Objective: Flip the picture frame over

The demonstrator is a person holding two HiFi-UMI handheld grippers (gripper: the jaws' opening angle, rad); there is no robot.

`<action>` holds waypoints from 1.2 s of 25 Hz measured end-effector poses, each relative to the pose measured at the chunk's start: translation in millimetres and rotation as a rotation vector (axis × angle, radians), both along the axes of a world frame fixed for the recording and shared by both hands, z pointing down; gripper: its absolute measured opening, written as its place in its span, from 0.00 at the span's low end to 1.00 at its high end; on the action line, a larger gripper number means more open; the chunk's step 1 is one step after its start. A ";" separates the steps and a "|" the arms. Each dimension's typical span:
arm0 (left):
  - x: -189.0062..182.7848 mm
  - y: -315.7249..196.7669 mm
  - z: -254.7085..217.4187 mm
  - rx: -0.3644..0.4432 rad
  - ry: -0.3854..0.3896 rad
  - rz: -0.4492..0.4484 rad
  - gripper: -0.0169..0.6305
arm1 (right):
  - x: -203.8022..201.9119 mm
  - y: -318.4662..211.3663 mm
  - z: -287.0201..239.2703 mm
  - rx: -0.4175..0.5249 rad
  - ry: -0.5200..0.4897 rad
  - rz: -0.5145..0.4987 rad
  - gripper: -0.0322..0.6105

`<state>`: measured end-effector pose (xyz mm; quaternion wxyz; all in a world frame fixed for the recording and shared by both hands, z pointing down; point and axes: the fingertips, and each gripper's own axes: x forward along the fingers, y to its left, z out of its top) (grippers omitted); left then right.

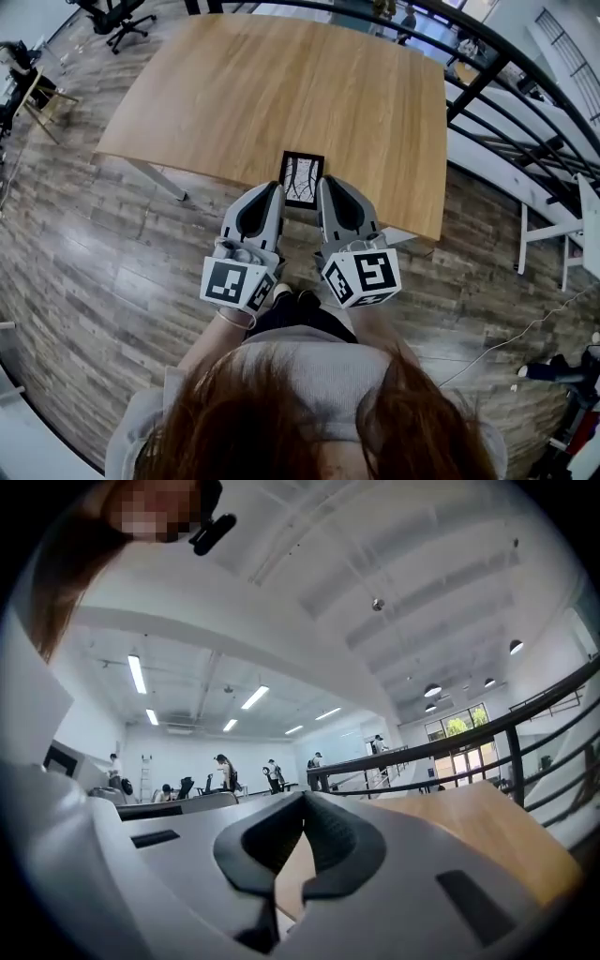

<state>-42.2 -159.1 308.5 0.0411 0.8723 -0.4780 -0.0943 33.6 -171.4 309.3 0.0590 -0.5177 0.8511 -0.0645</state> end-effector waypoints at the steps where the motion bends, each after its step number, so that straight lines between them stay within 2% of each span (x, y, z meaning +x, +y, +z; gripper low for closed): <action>1: 1.3 -0.6 -2.4 0.006 0.001 0.001 0.04 | 2.0 -1.8 -2.2 0.009 0.009 0.007 0.07; 6: 5.7 1.1 -10.1 0.025 0.004 0.003 0.04 | 5.8 -0.8 -17.5 0.061 0.043 -0.008 0.07; 11: 8.2 2.1 -14.4 0.040 0.010 0.006 0.04 | 1.8 3.3 -20.0 0.098 0.151 -0.003 0.07; 30: 14.8 4.2 -22.6 0.056 0.017 0.025 0.04 | -6.4 9.6 -17.0 0.090 0.149 -0.024 0.07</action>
